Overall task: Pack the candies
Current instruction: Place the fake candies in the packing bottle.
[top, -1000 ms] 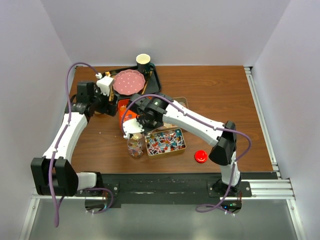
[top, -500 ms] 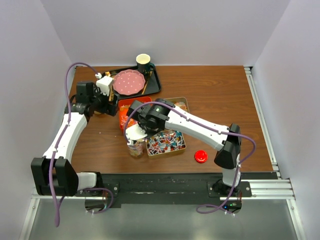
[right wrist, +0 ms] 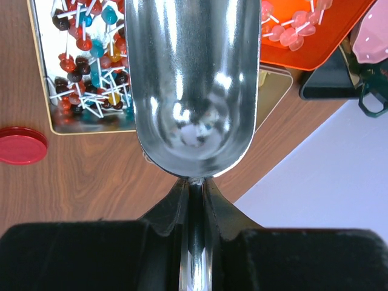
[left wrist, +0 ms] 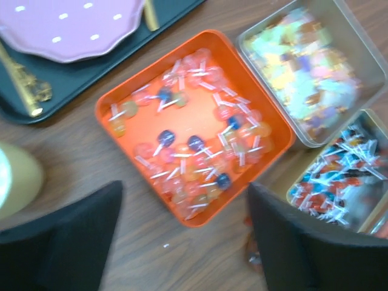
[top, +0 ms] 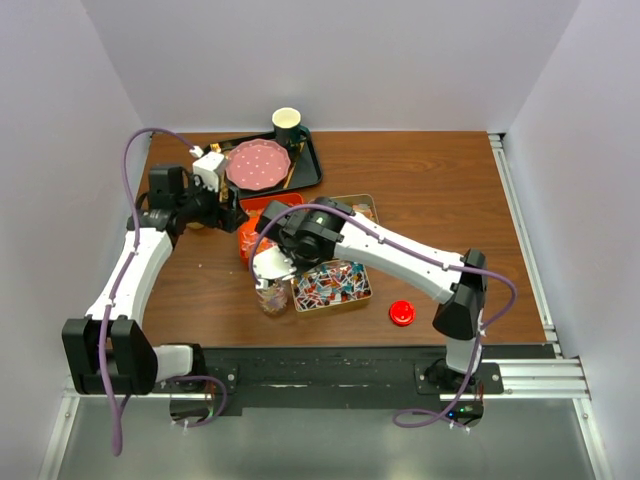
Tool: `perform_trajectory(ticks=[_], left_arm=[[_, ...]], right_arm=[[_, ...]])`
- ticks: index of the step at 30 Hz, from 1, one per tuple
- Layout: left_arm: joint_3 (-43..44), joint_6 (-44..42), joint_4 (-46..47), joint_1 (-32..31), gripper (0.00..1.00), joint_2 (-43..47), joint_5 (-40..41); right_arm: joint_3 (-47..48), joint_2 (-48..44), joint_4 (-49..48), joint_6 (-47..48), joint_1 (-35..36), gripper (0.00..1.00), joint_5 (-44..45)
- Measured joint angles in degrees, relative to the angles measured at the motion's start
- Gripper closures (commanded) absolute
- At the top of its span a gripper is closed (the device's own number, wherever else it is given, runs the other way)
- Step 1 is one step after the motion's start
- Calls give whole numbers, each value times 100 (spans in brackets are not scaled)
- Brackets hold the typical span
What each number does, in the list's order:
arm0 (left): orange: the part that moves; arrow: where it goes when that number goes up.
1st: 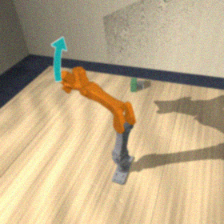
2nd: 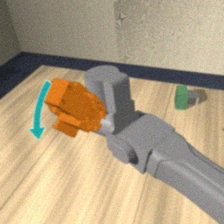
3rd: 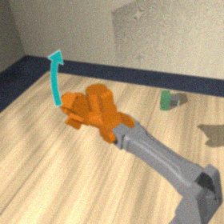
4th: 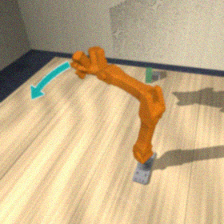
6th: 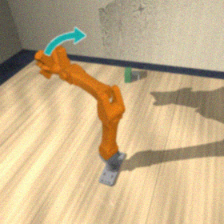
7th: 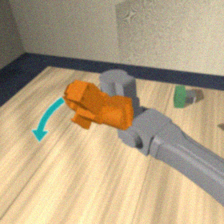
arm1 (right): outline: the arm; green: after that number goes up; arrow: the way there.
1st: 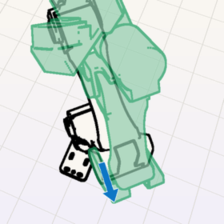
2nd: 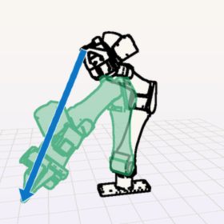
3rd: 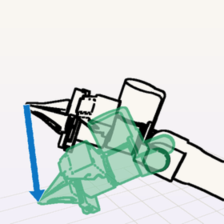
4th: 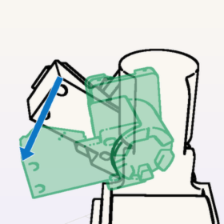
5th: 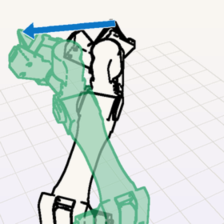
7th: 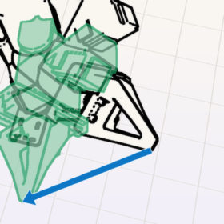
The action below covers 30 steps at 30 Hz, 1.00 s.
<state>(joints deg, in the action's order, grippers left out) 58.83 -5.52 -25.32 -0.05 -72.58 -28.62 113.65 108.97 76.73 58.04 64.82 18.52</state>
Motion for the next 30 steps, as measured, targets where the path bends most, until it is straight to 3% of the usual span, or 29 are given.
perform_trajectory(ticks=[1, 2, 3, 15, 23, 30], left_arm=[[-55, 72, 63, 28, 49, 28, -190], [-98, 133, 107, 61, 97, 46, -332], [-153, 197, 164, 101, 100, 63, -525], [-638, 1169, 1121, 157, 100, -66, -3176], [-660, 1504, 1510, 101, 100, -608, -3635], [-546, 1541, 1486, 66, 96, -1185, -3650]], right_arm=[[-22, -42, -2, -42, -9, 100, -9], [-39, -76, 4, -85, -33, 100, -15], [-57, -118, 7, -155, -63, 100, -48], [361, 293, 48, -1102, -1220, 100, -743], [1589, 1078, 37, -1401, -1088, 100, -1080], [1720, 1123, -114, -1429, -1108, 100, -1342]])
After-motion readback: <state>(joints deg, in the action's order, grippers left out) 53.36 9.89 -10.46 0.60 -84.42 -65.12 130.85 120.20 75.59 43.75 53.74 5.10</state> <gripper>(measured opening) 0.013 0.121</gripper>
